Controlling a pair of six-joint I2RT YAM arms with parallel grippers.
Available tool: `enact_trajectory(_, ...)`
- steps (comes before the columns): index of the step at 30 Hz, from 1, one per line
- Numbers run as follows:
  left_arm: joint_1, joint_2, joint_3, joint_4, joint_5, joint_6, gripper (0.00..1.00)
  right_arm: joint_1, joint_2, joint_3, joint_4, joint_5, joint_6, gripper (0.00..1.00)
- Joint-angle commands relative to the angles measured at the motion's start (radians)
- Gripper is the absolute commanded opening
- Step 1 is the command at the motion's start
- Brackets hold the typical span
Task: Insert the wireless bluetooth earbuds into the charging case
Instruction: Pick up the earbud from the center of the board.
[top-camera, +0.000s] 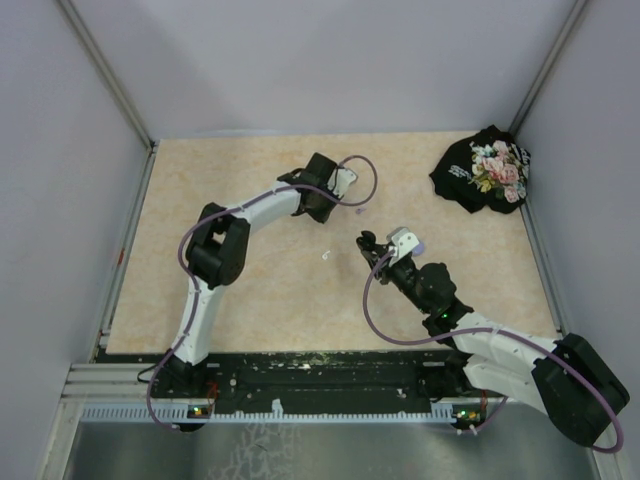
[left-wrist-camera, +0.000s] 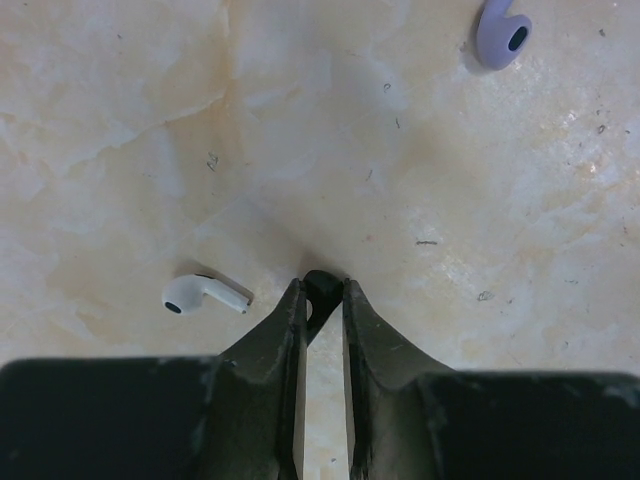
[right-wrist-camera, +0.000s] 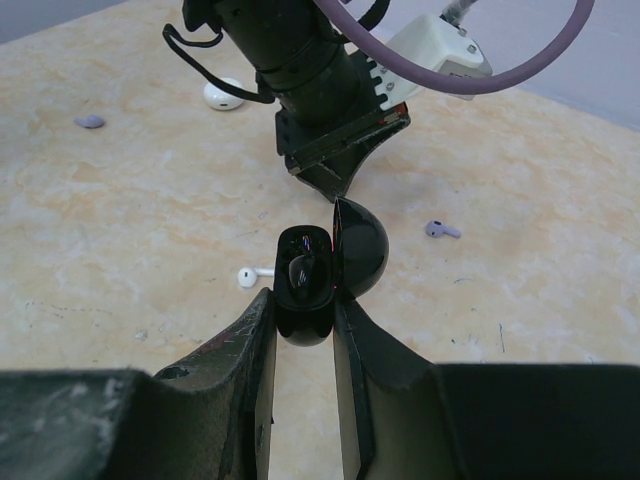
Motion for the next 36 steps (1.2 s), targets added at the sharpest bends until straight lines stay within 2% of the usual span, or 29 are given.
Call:
enact_trajectory(1,-0.008,0.009,-0.035,-0.079,-0.027,-0.024,0.16,-0.006,-0.035,0.015,0.046,-0.016,0.015,0.0)
enact_trajectory(8,-0.012,-0.114,-0.202,-0.014,-0.046,-0.154,0.15,-0.005,-0.008,0.026,0.06,-0.077,0.026,0.0)
enact_trajectory(18,-0.012,-0.45,-0.501,0.264,-0.082,-0.354,0.13,-0.004,0.103,0.056,0.186,-0.134,0.06,0.0)
enact_trajectory(27,-0.018,-0.728,-0.706,0.507,-0.065,-0.428,0.08,0.024,0.241,0.133,0.353,-0.155,0.102,0.0)
enact_trajectory(36,-0.044,-0.995,-0.903,0.82,0.023,-0.43,0.0,0.059,0.321,0.185,0.485,-0.131,0.095,0.0)
